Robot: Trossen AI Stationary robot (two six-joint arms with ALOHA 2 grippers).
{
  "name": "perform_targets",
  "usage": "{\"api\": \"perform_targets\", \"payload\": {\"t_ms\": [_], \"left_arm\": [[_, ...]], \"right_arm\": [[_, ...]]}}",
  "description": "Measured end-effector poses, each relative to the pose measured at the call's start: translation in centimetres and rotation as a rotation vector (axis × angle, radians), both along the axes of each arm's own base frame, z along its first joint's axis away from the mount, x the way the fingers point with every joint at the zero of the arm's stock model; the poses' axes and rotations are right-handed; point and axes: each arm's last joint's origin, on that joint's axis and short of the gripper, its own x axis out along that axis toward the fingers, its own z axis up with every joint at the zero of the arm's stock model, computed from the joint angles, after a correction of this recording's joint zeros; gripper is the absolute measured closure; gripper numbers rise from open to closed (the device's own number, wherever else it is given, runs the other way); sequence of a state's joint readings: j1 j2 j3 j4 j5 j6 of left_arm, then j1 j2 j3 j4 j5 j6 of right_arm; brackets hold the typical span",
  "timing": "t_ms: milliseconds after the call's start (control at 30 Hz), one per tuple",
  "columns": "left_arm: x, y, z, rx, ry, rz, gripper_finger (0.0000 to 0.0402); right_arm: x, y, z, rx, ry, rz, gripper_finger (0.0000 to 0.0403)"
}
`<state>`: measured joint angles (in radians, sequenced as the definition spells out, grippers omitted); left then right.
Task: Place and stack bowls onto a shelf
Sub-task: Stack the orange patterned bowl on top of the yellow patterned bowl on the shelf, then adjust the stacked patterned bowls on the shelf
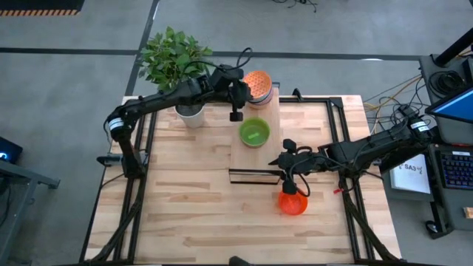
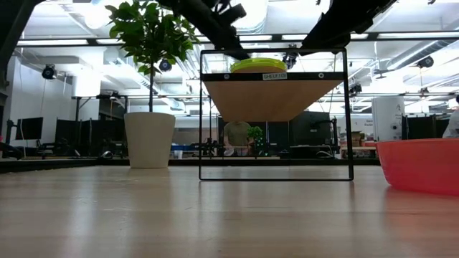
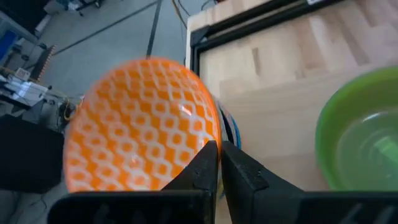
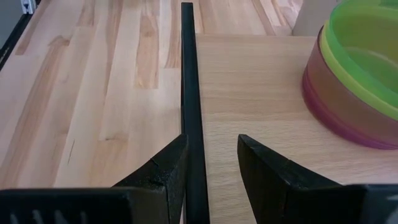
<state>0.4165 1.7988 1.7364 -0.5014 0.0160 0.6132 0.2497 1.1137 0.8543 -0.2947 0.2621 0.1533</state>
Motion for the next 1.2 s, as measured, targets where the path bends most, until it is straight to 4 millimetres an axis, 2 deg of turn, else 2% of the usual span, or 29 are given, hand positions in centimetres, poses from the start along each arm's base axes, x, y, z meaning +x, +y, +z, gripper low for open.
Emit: {"api": "perform_targets", "payload": {"t_ms": [167, 600, 800, 900, 1067, 1200], "left_arm": [[0.0, 0.2, -0.4, -0.002, 0.007, 0.011, 0.0401], [-0.3, -0.2, 1.3, -0.036, -0.036, 0.036, 0.0401], [-1.5, -0.8, 1.8, -0.069, 0.013, 0.043, 0.0401], [-2.7, -1.3, 2.8, -0.074, 0.027, 0.047, 0.0401], [-3.7, -1.2, 2.2, -0.096, 0.105, 0.077, 0.0401], [-4.0, -0.7, 1.1, -0.098, 0.158, 0.115, 0.0401]], "right_arm": [[0.0, 0.0, 0.0, -0.012, 0.0, 0.009, 0.0271], [0.0, 0.0, 0.0, -0.013, 0.0, 0.008, 0.0271], [0.0, -0.1, 0.0, -0.007, -0.003, -0.015, 0.0271], [0.0, -0.5, 0.0, -0.054, -0.027, -0.145, 0.0273], [-0.2, -1.8, 0.8, -0.129, -0.083, -0.312, 0.0304], [-0.8, -3.7, 3.1, -0.126, -0.183, -0.379, 0.035]]}}
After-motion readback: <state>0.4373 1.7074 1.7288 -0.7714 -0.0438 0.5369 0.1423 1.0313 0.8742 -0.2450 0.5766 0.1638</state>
